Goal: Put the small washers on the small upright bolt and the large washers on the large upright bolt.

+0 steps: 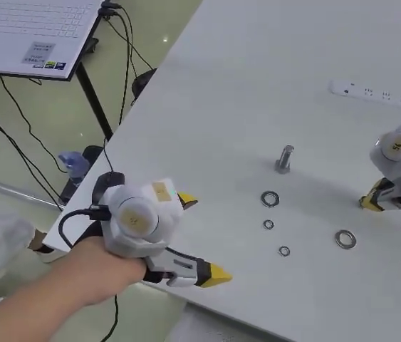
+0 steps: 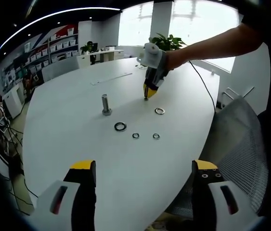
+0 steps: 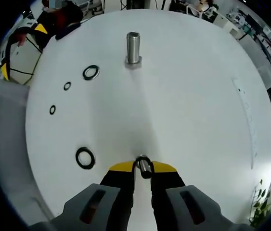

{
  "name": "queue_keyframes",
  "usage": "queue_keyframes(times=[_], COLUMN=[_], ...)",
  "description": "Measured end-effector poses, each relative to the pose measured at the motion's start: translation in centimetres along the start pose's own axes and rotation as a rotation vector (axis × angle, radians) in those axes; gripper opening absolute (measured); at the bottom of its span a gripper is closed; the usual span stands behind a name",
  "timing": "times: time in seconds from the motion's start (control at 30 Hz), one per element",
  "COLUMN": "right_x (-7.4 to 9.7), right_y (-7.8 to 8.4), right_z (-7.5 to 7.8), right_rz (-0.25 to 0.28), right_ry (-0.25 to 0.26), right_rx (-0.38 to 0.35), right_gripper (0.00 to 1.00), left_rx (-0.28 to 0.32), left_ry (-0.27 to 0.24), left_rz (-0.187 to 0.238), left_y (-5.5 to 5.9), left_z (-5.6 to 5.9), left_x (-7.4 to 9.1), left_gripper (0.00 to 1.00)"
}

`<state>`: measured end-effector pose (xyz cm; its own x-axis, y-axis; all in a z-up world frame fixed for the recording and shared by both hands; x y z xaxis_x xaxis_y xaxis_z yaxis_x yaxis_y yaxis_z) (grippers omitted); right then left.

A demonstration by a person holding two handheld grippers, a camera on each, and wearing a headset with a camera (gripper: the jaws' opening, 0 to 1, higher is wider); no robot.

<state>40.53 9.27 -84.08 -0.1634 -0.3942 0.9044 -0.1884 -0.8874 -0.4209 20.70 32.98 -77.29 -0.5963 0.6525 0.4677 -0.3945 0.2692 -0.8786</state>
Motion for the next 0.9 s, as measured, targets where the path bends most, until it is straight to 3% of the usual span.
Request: queue_keyframes(times=[0.53, 0.9], right_x=[-0.32, -0.23], right_y=[0.09, 0.03], right_z=[0.03, -0.14], right_rz=[-0.006, -0.011], right_ry=[-0.019, -0.027], right_rx=[-0.023, -0.011], right_gripper=[0.13, 0.13], left_rx=[0.006, -0.002], left_ry=[0.012, 0.008], left_rz=[-0.005, -0.004], left_y=[0.02, 0.02], left_z=[0.31, 0.13], left_x=[-0.06, 0.12], left_gripper=[0.89, 0.87])
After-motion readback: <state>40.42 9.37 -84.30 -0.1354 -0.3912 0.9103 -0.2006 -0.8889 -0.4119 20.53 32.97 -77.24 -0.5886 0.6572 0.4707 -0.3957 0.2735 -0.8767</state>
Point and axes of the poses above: the centre of the closed fingertips' face, and the gripper's own axes: x roughly backward along the fingers, z roughly to its right, y roughly out of its underside, the point moved 2 cm from there along x, roughly backward along the fingers, and after that the axes turned 12 degrees about z, right-handed, at the moved point
